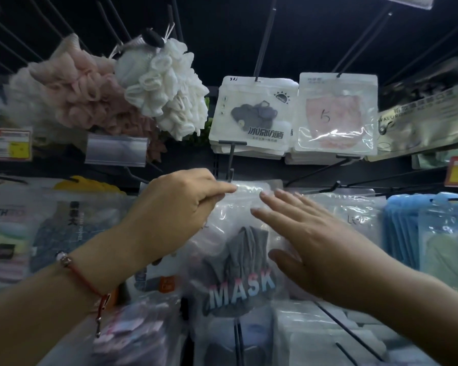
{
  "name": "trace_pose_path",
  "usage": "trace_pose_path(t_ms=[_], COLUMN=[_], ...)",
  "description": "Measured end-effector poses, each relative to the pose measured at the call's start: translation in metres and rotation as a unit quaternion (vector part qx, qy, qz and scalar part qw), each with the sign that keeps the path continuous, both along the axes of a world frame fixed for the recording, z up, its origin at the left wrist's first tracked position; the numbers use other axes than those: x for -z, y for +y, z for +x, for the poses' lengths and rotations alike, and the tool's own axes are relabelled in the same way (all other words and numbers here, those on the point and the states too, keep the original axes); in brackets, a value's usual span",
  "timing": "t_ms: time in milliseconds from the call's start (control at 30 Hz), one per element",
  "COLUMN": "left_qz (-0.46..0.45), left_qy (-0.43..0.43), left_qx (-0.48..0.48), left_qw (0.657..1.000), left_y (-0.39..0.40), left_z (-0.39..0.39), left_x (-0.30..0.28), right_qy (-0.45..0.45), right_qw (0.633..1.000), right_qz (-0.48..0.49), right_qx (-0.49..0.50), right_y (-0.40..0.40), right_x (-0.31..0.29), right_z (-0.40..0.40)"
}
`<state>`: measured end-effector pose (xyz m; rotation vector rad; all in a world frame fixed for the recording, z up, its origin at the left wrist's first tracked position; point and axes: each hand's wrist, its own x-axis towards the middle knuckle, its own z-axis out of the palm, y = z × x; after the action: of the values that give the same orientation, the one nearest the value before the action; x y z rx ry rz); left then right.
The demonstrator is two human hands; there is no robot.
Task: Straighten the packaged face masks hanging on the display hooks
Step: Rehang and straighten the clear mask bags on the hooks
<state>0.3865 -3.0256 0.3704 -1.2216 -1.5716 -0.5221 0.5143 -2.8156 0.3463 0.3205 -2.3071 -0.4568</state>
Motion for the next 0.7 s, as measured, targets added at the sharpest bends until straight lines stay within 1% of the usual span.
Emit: trace_pose_path(t_ms=[133,300,433,567,700], left_qz=[0.015,0.039,0.051,0.061,0.08], left_qy=[0.016,0.022,-0.003,-0.025,-0.076], left_qx=[0.004,0.002,0.007,0.02,0.052], left_qw=[1.0,0.999,0.999,0.998,0.992], left_y=[0.001,0.001,0.002,0.005,0.01], left_z=[-0.002,-0.003,-0.009,-0.012,-0.012], left_x=[-0.007,-0.011,-0.013,-0.015,-0.017], right_qy=[-0.036,-0.022,-0.007,-0.01,-0.023], right_qw=[0.999,1.0,1.0,1.0,0.999], right_qz=[0.01,-0.005,-0.006,-0.025,-0.038], right_qx=[0.018,0.007,0.012,0.001,0.006], right_y=[-0.004,-0.007,-0.006,-0.009,-0.01], right_x=[0.001,-0.004,-0.009,-0.01,-0.008], right_z=[-0.002,-0.01,-0.022,-0.03,-0.035])
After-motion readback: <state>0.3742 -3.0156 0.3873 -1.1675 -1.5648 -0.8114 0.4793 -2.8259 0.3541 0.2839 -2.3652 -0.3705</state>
